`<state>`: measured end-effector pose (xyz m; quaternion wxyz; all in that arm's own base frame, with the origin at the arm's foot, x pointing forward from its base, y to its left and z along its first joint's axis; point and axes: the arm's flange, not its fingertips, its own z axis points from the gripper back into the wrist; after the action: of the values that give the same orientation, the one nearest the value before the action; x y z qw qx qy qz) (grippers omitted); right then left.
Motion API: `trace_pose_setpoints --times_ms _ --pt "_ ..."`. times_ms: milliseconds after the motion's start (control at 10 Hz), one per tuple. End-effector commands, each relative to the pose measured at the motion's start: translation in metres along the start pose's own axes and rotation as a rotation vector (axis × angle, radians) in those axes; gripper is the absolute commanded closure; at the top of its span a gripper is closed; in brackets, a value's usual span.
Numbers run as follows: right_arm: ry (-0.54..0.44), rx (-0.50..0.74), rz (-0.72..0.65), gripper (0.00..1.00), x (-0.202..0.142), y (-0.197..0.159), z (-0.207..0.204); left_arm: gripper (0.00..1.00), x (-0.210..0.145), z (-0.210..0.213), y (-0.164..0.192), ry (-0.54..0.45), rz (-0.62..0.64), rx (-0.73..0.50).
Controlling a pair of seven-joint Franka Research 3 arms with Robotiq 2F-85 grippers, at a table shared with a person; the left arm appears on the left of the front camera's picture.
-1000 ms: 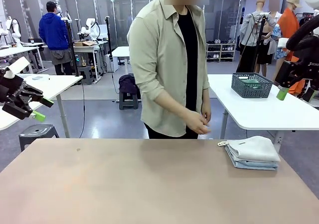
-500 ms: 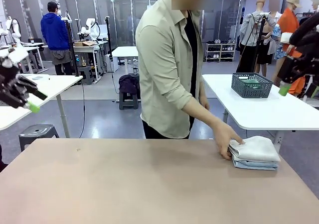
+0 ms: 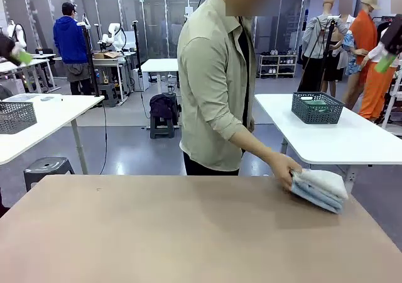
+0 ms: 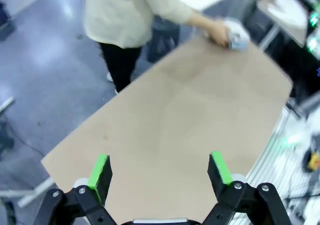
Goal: Fold the towels and place them in the basket.
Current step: Stack the folded Towel with hook on the right side of the table.
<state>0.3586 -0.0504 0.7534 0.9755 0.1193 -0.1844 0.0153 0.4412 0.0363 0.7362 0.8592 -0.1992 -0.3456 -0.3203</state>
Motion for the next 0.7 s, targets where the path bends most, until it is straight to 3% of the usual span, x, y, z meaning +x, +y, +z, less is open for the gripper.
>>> trace_pose_setpoints --times_ms 0,200,600 --pt "-0.041 0.109 -0.056 0.16 -0.018 0.011 0.031 0.02 0.016 0.025 -0.022 -0.075 0.138 0.152" --pt "-0.07 0.14 -0.046 0.16 -0.038 0.027 0.064 0.02 0.023 0.065 -0.018 -0.116 0.146 0.22" --pt "-0.144 0.126 -0.037 0.16 -0.073 0.033 0.108 0.02 0.015 0.116 0.002 0.043 0.199 0.225"
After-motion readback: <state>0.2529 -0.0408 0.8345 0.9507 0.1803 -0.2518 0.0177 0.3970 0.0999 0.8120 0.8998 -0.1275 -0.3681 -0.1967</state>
